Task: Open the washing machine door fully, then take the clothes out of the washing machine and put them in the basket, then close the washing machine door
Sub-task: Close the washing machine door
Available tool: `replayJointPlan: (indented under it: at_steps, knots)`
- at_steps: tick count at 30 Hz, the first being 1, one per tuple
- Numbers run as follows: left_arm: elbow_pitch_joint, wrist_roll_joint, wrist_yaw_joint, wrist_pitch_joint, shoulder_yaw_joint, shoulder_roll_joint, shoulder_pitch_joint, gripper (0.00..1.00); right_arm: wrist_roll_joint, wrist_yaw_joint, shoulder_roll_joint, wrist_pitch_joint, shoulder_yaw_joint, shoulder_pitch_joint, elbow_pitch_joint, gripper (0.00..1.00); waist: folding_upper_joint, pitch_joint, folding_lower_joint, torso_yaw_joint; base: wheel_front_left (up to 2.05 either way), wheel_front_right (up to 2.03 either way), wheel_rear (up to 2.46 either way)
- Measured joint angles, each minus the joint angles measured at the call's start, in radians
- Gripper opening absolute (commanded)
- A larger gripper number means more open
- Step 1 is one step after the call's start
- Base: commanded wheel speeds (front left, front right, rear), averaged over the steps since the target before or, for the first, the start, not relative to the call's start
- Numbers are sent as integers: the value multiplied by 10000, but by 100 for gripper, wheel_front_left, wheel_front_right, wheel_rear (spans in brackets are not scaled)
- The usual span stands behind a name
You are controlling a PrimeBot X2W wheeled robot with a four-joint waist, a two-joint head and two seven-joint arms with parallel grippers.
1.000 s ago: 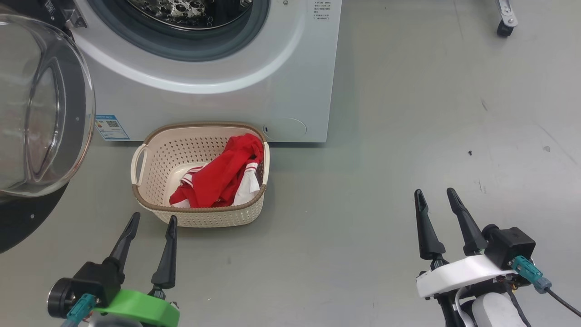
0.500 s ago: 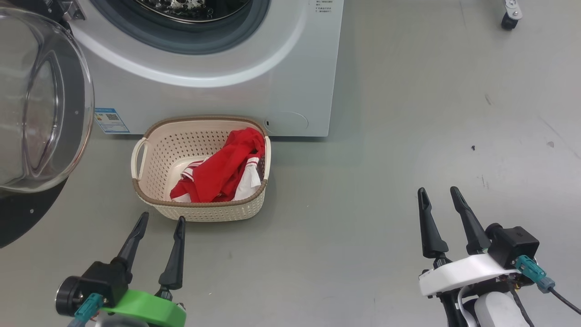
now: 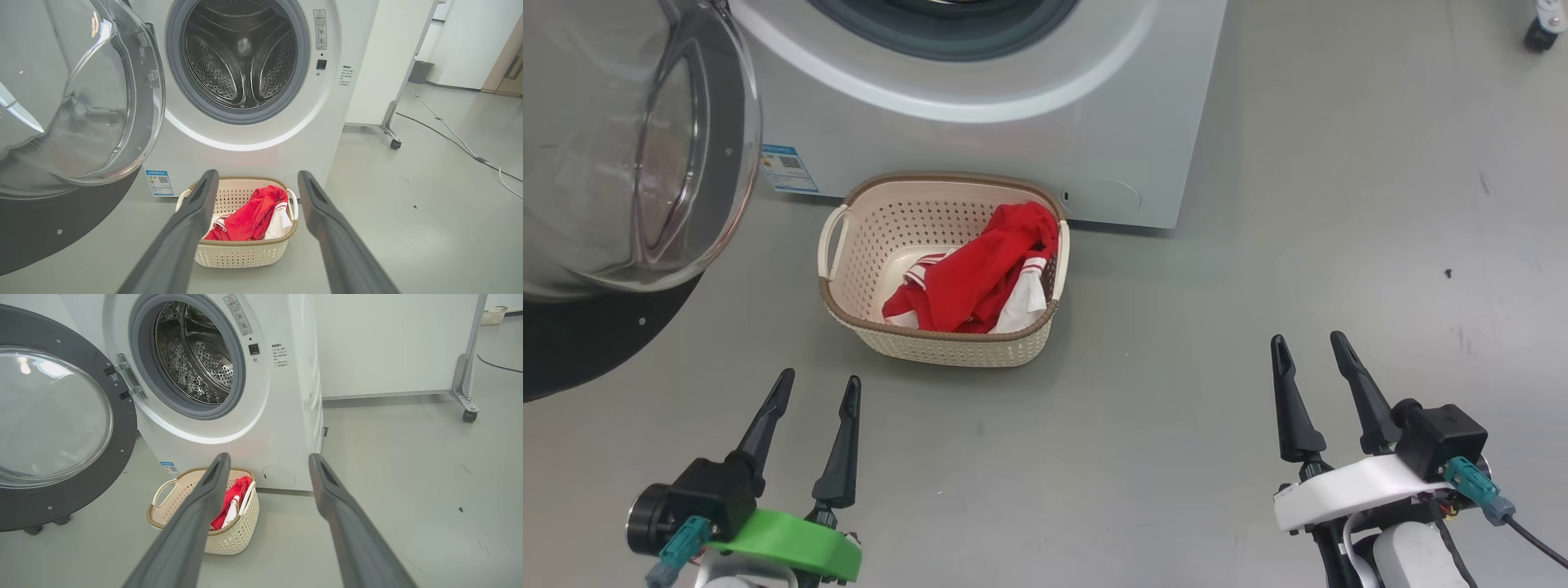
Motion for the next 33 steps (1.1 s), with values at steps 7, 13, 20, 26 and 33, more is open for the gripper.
replayJointPlan:
  at_steps: [7, 13, 20, 26, 33]
  knots:
    - [-10, -2, 0, 0, 242, -42, -50, 100, -146, 2, -21, -2, 297, -273, 63, 100, 0, 145, 0, 975, 0, 0, 0]
    - [-67, -4, 23, 0, 428, -71, -50, 100, -163, 6, -79, 0, 522, -510, 226, 100, 0, 193, 0, 1788, 0, 0, 0]
    - [-88, -4, 77, 0, 441, -88, -49, 100, -161, 8, -115, 0, 704, -637, 389, 100, 0, 121, 0, 2769, 0, 0, 0]
    - [-104, -2, 113, 0, 437, -113, -35, 100, -155, 8, -119, 0, 765, -637, 487, 100, 0, -34, 0, 3603, 0, 0, 0]
    - [-420, -4, 343, -2, 1032, -123, 203, 100, -52, 8, -111, 0, 1536, -895, 736, 100, 0, -254, -1, 4287, 0, 0, 0]
